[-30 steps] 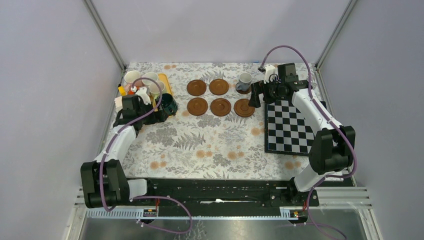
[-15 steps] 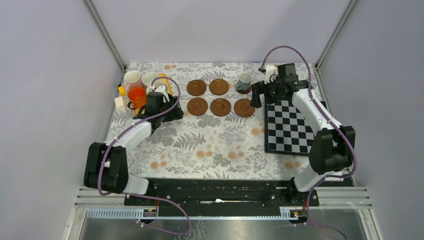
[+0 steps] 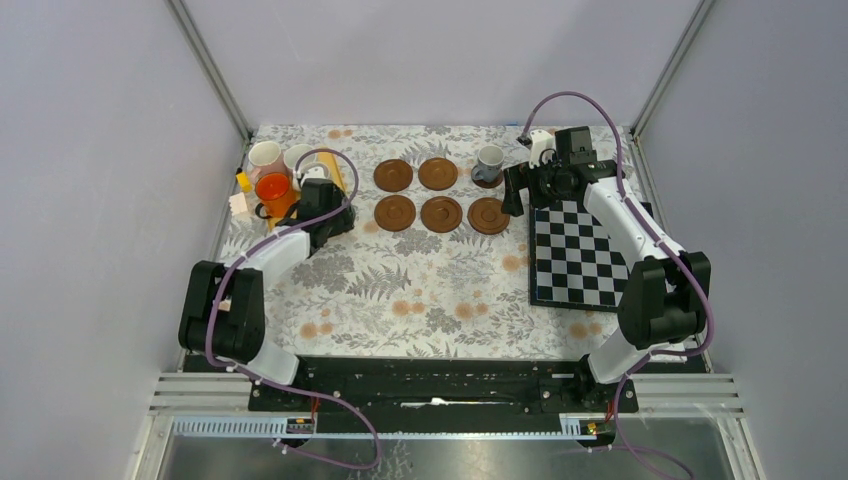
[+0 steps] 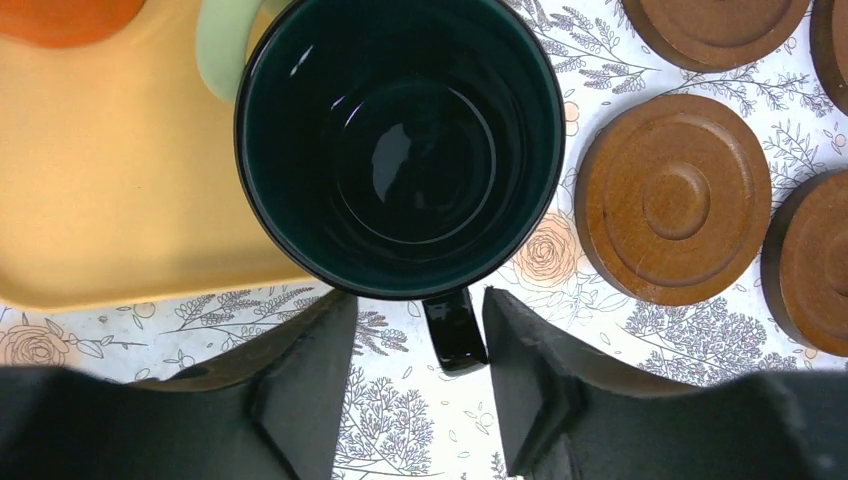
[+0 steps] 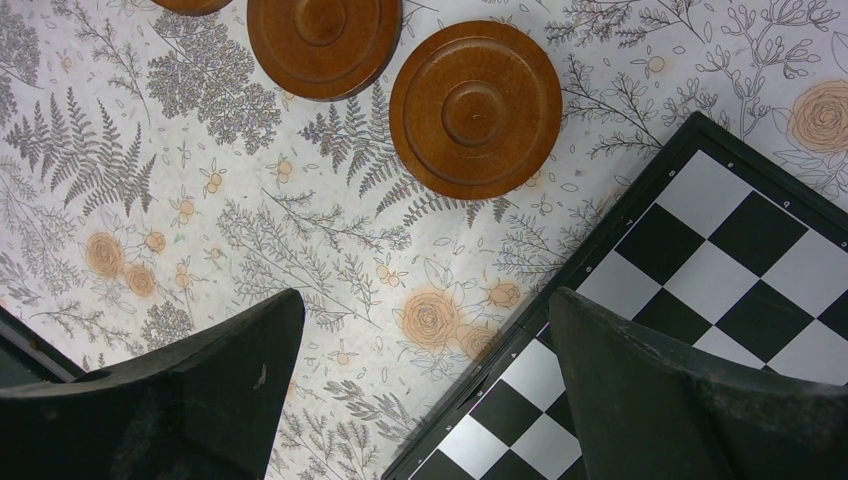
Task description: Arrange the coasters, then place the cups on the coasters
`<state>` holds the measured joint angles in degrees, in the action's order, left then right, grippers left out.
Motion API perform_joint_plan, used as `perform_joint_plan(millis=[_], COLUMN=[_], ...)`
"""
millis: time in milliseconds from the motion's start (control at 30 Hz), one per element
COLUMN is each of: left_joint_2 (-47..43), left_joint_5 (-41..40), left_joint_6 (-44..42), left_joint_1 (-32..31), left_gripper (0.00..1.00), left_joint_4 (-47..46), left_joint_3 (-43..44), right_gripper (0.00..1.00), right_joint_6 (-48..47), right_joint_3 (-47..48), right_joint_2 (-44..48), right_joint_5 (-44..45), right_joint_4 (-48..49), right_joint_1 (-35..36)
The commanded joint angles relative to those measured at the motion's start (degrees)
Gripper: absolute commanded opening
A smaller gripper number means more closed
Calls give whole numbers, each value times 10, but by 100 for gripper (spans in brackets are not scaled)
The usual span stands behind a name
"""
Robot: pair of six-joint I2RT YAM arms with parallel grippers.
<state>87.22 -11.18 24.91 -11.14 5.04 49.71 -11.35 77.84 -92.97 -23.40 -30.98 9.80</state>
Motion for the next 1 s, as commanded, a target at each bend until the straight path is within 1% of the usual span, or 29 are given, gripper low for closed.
perform_joint_plan(millis=[0, 100, 133, 267, 300, 433, 533, 700, 800, 967], left_joint_2=[-5, -19, -23, -34, -35, -41, -54, -101, -116, -133], left_joint_5=[-33, -32, -31, -30, -30, -23, -16, 9, 19, 61], left_joint_6=[4, -5, -8, -28, -30, -39, -52, -91, -107, -145], left_joint_1=[1, 1, 1, 1, 2, 7, 8, 7, 7, 16], left_gripper=[51, 49, 46, 25, 18, 0, 0, 0, 0, 0], left_joint_4=[-9, -7, -7, -10, -8, 9, 18, 9, 33, 55], left_joint_3=[15, 10, 7, -2, -2, -1, -5, -22, -10, 8], right_gripper=[100, 100, 100, 100, 100, 100, 99, 100, 100, 100], right_joint_6=[-10, -11, -11, -14, -15, -18, -21, -22, -20, -22], right_joint_3=[6, 5, 3, 0, -1, -1, -2, -6, -5, -5], right_joint_2=[12, 13, 13, 14, 15, 18, 21, 31, 32, 29], right_joint_5=[6, 7, 7, 8, 9, 10, 13, 13, 12, 9], right_joint_4=[1, 2, 2, 3, 3, 1, -1, 0, 0, 0], right_joint_1=[4, 3, 3, 3, 3, 2, 2, 2, 0, -3])
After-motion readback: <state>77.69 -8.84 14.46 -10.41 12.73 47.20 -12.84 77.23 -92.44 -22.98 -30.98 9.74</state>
